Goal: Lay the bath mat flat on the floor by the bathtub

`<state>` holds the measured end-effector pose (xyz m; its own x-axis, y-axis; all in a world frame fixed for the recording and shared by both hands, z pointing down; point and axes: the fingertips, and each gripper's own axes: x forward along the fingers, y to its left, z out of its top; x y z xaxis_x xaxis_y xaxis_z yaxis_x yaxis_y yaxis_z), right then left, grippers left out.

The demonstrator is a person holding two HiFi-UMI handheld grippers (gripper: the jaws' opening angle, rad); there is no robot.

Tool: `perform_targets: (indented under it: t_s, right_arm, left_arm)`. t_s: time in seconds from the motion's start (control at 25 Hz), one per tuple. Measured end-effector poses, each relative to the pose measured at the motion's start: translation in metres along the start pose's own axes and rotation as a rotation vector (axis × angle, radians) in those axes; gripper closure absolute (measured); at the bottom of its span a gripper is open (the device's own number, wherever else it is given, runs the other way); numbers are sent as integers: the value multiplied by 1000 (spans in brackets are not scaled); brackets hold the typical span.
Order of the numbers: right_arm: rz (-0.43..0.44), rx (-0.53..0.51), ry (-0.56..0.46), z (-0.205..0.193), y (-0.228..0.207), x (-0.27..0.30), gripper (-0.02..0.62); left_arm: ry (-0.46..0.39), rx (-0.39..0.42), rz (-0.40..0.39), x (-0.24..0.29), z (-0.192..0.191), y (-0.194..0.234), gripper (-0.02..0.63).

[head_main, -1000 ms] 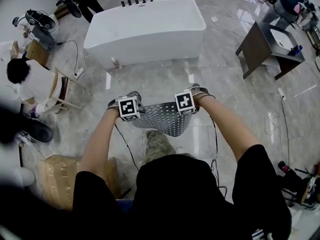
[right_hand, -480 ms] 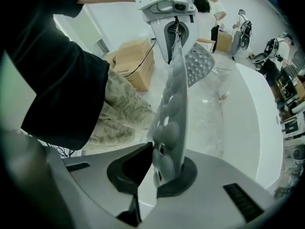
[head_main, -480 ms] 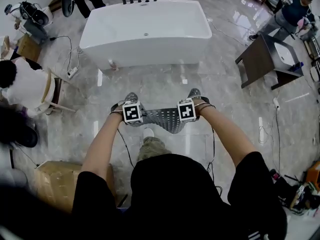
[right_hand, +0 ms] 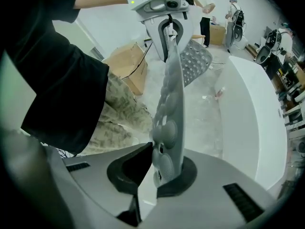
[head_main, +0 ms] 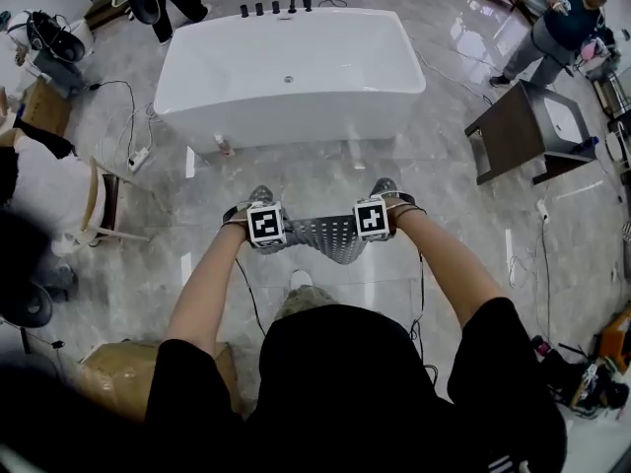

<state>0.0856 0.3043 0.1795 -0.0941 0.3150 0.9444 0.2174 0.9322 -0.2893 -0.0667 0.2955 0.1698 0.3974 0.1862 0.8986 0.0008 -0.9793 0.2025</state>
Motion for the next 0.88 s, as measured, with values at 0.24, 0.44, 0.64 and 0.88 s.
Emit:
perform_targets:
  t_s: [0.24, 0.44, 0.64, 0.88]
  right_arm:
    - [-96, 13, 9, 25, -63, -19, 571]
    - [-161, 46, 22, 38, -94, -27, 571]
    - [-163, 41, 22, 39, -116, -26, 571]
    - [-156, -10, -3, 40, -156, -26, 571]
  left_arm:
    - [9, 10, 51, -10, -36, 58, 577]
    - [3, 14, 88, -23, -45, 88, 577]
    - [3, -11, 114, -24, -55, 109, 577]
    - [13, -84, 116, -24, -64, 139, 577]
